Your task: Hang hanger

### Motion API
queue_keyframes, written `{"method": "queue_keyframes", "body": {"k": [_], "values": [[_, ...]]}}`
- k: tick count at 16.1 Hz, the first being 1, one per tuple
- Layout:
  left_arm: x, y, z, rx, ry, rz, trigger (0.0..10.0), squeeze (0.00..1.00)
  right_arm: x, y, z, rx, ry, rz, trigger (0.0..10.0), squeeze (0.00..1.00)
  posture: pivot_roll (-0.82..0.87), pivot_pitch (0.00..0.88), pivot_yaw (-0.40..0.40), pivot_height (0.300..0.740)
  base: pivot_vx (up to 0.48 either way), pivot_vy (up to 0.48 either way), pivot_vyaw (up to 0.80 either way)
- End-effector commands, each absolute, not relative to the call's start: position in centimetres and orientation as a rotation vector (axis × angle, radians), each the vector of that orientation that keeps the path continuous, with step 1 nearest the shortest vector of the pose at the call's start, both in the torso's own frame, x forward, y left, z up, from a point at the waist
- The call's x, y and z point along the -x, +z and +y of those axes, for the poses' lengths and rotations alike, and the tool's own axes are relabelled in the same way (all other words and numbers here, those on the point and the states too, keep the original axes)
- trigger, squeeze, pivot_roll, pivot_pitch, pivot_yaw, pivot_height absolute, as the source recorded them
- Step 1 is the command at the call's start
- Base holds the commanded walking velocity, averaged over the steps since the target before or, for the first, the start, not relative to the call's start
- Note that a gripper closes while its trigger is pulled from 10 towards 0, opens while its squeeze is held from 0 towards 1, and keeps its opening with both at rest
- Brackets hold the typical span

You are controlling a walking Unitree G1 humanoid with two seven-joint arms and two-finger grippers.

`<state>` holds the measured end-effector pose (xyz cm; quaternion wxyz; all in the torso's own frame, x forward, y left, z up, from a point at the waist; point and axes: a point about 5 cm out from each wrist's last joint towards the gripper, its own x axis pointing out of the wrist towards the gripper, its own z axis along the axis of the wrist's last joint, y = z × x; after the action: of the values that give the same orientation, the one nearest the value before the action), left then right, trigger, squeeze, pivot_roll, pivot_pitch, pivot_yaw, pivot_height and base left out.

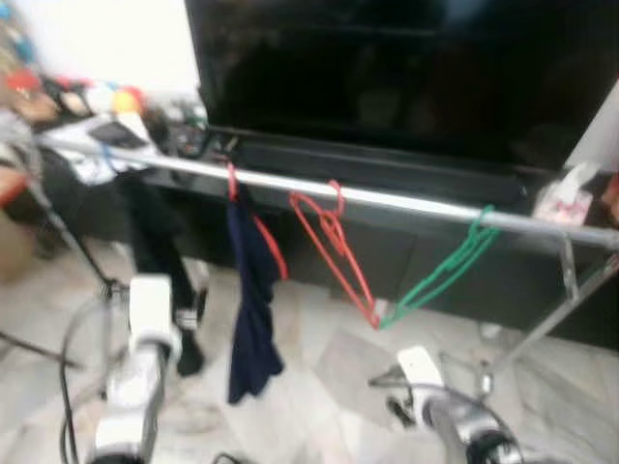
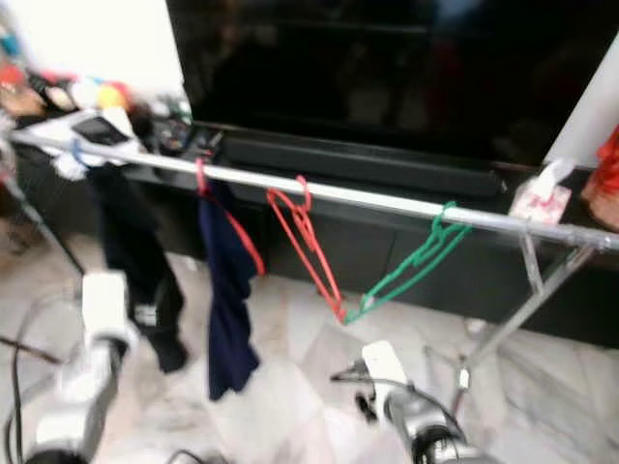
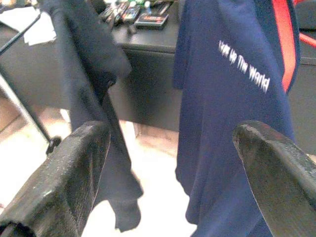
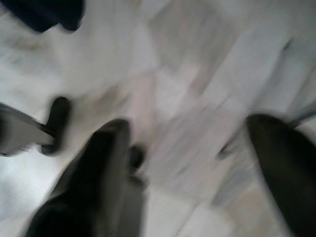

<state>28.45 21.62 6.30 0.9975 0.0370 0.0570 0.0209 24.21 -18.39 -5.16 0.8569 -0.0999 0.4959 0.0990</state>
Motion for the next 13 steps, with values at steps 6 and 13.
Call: {"method": "queue_keyframes", "body": {"k": [6,13], "values": [[-29.14,7.25,21.56,-0.086,0.034,0.084,10.0,0.0,-24.3,-5.11,-18.29,0.204,0.212,1.038,10.0,0.0,0.02,0.0,-0.051,0.74,-0.336,0.0,0.0],[-29.18,7.21,21.56,-0.087,0.034,0.087,10.0,0.0,-24.29,-5.11,-18.28,0.204,0.215,1.039,10.0,0.0,0.02,0.0,-0.051,0.74,-0.337,0.0,0.0]]}}
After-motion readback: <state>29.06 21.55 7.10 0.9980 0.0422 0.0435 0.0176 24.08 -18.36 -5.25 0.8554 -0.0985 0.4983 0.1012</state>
